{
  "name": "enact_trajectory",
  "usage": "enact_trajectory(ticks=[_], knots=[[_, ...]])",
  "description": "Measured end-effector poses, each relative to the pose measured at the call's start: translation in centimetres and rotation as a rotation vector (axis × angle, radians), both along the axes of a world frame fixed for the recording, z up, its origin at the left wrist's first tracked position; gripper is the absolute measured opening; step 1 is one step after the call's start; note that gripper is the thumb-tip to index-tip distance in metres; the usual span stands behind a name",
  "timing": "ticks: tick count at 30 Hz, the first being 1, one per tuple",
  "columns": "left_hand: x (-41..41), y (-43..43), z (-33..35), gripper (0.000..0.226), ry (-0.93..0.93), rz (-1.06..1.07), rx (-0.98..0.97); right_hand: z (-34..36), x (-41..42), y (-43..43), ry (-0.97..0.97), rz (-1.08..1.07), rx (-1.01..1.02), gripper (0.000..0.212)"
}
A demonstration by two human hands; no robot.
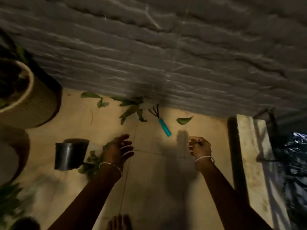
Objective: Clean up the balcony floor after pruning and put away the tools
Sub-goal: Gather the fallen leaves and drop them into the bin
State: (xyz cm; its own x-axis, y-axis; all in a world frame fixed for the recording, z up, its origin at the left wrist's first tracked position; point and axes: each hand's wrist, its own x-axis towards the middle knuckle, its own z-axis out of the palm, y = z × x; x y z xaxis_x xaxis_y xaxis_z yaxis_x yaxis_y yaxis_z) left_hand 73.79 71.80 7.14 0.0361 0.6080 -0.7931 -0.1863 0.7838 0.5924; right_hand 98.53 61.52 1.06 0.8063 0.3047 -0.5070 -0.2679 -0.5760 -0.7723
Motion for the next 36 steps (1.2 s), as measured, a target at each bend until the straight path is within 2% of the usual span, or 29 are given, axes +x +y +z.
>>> enact_trajectory(ticks=[3,6,9,11,13,15,18,21,26,30,33,36], knots=[[1.4,1.9,-6.0,0.021,-0.026,-0.053,0.024,-8.0,2.8,1.8,-0.156,0.087,-0.041,0.015],[2.0,3.1,-11.2,0.022,-0.070,-0.085,0.033,-12.9,4.9,3.9,-0.322,0.235,-0.131,0.010],[2.1,3.5,-15.5,0.023,-0.149,-0.082,0.020,-17.3,7.7,5.6,-0.585,0.495,-0.197,0.038],[1.9,3.4,-17.6,0.025,-0.207,-0.066,-0.014,-19.1,9.8,6.6,-0.746,0.758,-0.395,0.064],[1.5,3.1,-19.0,0.026,-0.240,-0.071,-0.036,-20.5,11.7,7.6,-0.769,0.920,-0.503,0.077],[0.5,3.1,-19.4,0.027,-0.237,-0.092,-0.029,-21.6,12.7,8.7,-0.784,0.917,-0.532,0.067],[-1.5,3.6,-19.0,0.024,-0.237,-0.093,0.023,-22.7,12.4,8.9,-0.920,0.822,-0.485,0.038],[-3.1,3.8,-18.3,0.024,-0.284,-0.043,0.034,-22.5,10.6,7.2,-1.081,0.853,-0.474,0.019],[-6.9,0.7,-18.3,0.021,-0.293,-0.028,0.014,-21.8,7.6,5.8,-1.059,0.642,-0.398,0.018],[-11.0,-1.1,-18.4,0.020,-0.333,0.077,-0.004,-19.4,1.2,8.3,-0.948,0.427,0.036,0.014],[-14.3,-2.7,-18.2,0.025,-0.380,0.213,-0.007,-16.4,-8.4,10.0,-0.826,0.554,0.359,0.007],[-16.5,-3.9,-18.0,0.034,-0.368,0.238,0.052,-14.6,-18.6,8.9,-0.498,0.840,0.554,0.014]])
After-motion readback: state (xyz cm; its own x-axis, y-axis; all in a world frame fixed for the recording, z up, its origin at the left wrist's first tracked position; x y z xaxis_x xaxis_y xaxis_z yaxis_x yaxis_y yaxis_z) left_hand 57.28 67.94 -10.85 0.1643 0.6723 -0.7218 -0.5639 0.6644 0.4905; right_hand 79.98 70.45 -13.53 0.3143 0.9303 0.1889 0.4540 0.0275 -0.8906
